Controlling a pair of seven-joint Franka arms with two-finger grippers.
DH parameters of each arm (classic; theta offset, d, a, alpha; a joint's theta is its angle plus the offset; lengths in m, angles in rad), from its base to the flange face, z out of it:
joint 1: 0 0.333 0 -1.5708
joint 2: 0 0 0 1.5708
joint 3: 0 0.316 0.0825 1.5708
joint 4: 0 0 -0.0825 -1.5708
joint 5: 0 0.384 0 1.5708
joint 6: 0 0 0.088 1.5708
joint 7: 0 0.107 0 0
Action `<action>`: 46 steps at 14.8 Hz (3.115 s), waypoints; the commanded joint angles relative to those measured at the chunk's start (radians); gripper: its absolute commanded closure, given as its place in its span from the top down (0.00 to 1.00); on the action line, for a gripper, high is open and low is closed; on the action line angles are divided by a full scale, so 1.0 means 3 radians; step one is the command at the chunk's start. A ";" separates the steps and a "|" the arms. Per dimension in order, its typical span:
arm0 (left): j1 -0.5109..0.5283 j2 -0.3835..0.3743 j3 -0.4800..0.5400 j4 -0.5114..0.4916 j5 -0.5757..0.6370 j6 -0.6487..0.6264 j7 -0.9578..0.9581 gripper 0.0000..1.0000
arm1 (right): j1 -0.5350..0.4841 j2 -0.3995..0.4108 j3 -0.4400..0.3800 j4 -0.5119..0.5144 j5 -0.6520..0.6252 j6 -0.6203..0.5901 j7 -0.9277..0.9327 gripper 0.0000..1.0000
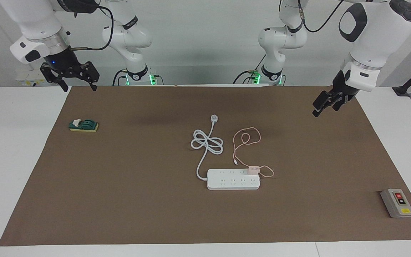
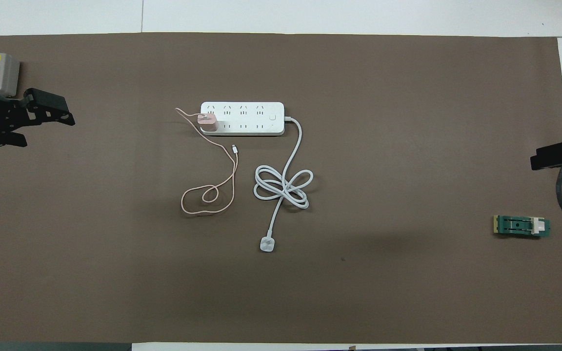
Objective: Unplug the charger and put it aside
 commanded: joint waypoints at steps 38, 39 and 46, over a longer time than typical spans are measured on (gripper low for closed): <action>-0.0815 0.1874 0.0040 0.1142 0.0104 0.0359 -0.5013 1.00 | 0.1245 0.2927 0.0070 0.1265 0.3152 0.1893 0.4785 1.00; -0.0841 0.1885 0.0040 0.1137 0.0104 0.0436 -0.5054 1.00 | 0.1240 0.3070 0.0065 0.1428 0.3320 0.1751 0.4841 1.00; -0.0943 0.1946 0.0040 0.0856 0.0119 0.0788 -0.5069 1.00 | 0.1245 0.3506 0.0065 0.1941 0.3353 0.1612 0.4862 1.00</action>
